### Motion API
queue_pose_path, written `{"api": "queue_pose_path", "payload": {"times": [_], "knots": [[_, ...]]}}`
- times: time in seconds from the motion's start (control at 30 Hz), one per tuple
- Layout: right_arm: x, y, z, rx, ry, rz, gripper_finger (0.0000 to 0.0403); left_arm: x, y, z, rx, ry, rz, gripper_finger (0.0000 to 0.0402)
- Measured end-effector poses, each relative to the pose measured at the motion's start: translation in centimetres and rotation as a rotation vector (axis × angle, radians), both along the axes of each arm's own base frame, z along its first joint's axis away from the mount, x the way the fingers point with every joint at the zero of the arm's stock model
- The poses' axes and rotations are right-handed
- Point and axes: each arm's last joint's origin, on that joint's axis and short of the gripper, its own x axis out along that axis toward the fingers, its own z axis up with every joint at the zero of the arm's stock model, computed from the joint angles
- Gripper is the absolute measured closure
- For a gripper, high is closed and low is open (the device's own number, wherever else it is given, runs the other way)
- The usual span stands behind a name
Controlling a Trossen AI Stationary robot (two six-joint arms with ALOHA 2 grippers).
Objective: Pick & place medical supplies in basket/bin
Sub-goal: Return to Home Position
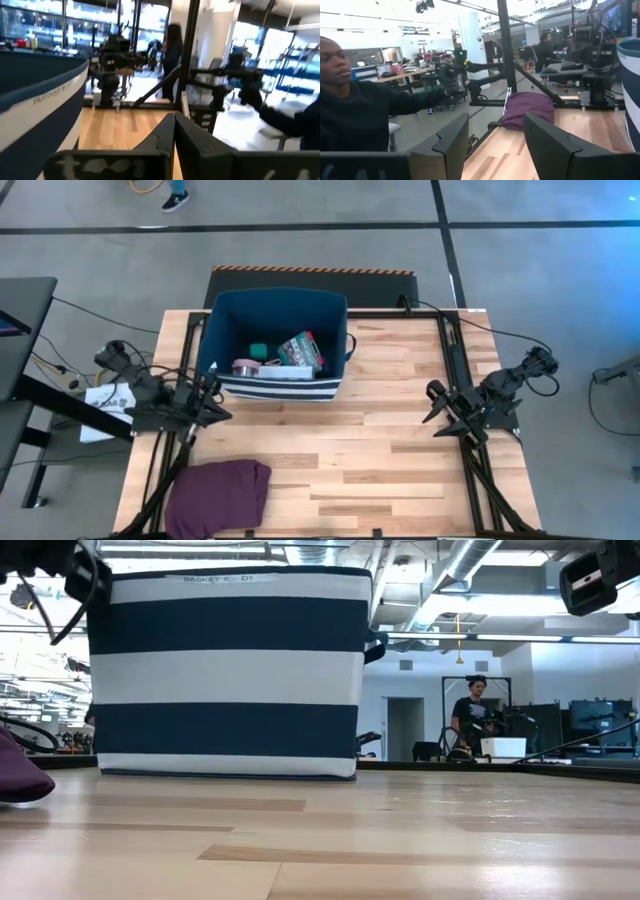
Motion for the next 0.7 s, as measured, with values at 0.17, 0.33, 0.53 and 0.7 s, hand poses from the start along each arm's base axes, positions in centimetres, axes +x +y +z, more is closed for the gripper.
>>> {"api": "queue_pose_path", "payload": {"times": [0.17,0.33,0.53,0.7], "knots": [[0.0,0.0,0.0,-0.001,0.002,-0.001,0.0221,-0.1,-0.1,-1.8,-0.013,-0.047,-0.064,0.0401],[0.0,0.0,-0.1,-0.007,0.011,0.000,0.0221,0.3,-0.4,-2.9,0.045,-0.068,-0.066,0.0401],[0.0,0.0,-0.3,-0.015,0.026,0.000,0.0221,0.5,-0.5,-4.0,-0.010,-0.014,-0.058,0.0401],[0.0,0.0,-0.3,-0.016,0.027,0.001,0.0221,0.6,-0.3,-4.7,-0.075,0.071,-0.003,0.0401]]}}
